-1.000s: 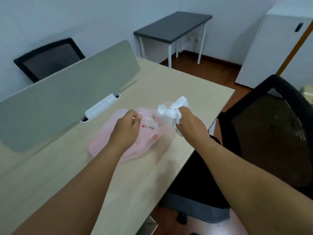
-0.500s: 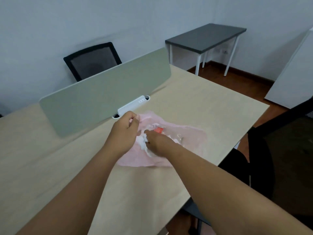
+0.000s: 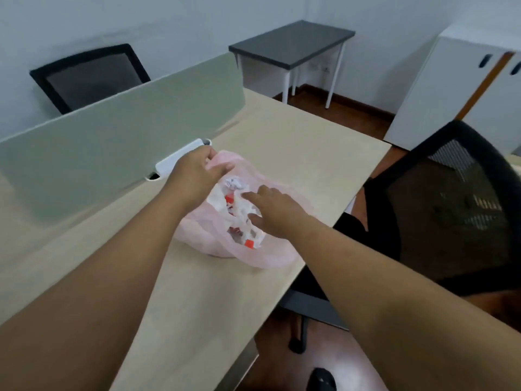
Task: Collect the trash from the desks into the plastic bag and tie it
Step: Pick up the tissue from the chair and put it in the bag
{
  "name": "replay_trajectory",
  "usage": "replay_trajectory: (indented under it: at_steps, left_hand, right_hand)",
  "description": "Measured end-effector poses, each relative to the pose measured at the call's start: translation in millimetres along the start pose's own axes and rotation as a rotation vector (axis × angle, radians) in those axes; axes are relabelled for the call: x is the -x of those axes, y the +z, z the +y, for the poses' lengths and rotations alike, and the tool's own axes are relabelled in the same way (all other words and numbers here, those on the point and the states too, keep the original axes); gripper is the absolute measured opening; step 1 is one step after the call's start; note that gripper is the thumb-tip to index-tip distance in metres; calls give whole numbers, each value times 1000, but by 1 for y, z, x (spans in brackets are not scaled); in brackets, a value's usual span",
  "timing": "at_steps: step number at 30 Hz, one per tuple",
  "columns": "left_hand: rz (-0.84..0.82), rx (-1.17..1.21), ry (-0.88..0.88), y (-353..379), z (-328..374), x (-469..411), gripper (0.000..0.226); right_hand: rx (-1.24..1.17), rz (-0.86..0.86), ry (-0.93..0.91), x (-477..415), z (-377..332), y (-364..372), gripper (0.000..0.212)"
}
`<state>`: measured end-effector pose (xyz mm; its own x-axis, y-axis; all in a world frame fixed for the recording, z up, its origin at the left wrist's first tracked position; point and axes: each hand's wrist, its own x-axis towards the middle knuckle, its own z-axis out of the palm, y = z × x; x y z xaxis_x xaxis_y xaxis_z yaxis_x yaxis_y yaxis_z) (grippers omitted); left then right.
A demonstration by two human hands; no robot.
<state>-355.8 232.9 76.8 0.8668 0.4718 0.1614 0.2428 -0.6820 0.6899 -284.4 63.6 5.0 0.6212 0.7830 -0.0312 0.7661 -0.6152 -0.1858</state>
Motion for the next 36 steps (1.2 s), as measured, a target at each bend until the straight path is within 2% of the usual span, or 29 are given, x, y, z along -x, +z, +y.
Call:
replay_trajectory:
  at_steps: [3, 6, 13, 17, 20, 24, 27, 29, 32, 34, 36]
  left_hand:
    - [39, 11, 61, 20, 17, -12, 21]
    - [59, 65, 90, 42, 36, -13, 24]
    - [4, 46, 102, 95, 70, 15, 31]
    - [10, -61, 87, 113, 87, 38, 29]
    - [46, -111, 53, 118, 101, 55, 28]
    - [99, -165, -6, 120, 112, 74, 29]
    - [153, -190, -42, 117, 113, 87, 30]
    - [172, -207, -61, 114, 113, 94, 30]
    - [191, -217, -69, 110, 113, 98, 32]
    - [207, -213, -73, 107, 111, 98, 32]
    - [221, -205, -89, 104, 108, 99, 31]
  right_hand:
    - [95, 75, 35, 37, 40, -18, 50]
    - [217, 108, 33, 83, 82, -38, 52]
    - [457, -38, 6, 213, 167, -79, 53]
    - [418, -99, 54, 274, 206, -87, 53]
    - [262, -132, 74, 305, 230, -86, 56]
    - [347, -19, -37, 319, 244, -60, 48]
    - [470, 37, -76, 314, 244, -49, 52]
    - [477, 62, -140, 309, 241, -47, 49]
    - [422, 196, -234, 304, 224, -41, 43]
    - [376, 193, -325, 298, 205, -39, 40]
    - [338, 105, -479, 284, 194, -44, 35]
